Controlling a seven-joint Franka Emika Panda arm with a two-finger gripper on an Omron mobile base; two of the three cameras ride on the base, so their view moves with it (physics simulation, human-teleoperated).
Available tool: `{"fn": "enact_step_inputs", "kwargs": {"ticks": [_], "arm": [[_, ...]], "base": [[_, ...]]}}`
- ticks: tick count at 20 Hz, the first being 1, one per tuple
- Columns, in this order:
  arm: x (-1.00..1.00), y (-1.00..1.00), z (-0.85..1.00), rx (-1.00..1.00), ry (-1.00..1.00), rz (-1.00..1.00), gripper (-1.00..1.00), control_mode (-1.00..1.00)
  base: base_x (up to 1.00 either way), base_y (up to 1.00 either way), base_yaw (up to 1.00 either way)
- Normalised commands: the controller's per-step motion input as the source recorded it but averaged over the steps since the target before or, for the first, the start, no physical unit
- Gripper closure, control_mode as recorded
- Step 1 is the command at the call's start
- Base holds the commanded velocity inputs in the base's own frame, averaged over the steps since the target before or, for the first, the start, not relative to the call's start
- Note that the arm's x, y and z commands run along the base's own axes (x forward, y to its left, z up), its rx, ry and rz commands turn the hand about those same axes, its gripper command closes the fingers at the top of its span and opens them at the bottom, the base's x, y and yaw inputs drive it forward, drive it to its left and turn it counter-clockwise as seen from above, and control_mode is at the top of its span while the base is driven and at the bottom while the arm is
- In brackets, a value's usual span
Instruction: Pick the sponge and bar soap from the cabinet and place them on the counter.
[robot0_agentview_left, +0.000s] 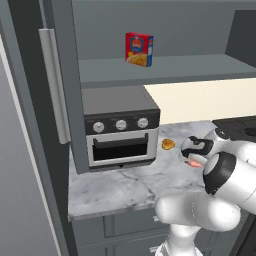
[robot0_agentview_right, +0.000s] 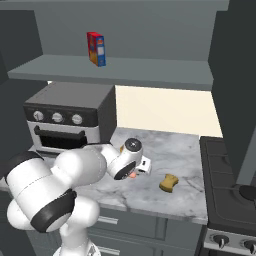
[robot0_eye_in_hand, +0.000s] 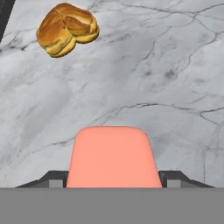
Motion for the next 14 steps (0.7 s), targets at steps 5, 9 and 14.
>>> {"fn": "enact_step_inputs", "kwargs": {"ticks": [5,9,14], "arm": [[0.05,0.06,-0.08,0.0,0.0,0.0,-1.0,-1.0],[0.0,0.03,0.0,0.0,0.0,0.0,-1.0,-1.0],[0.0,0.02,0.02,0.0,0.0,0.0,-1.0,-1.0]], "base": [[0.0,0.0,0.0],[0.0,0.0,0.0],[0.0,0.0,0.0]]}}
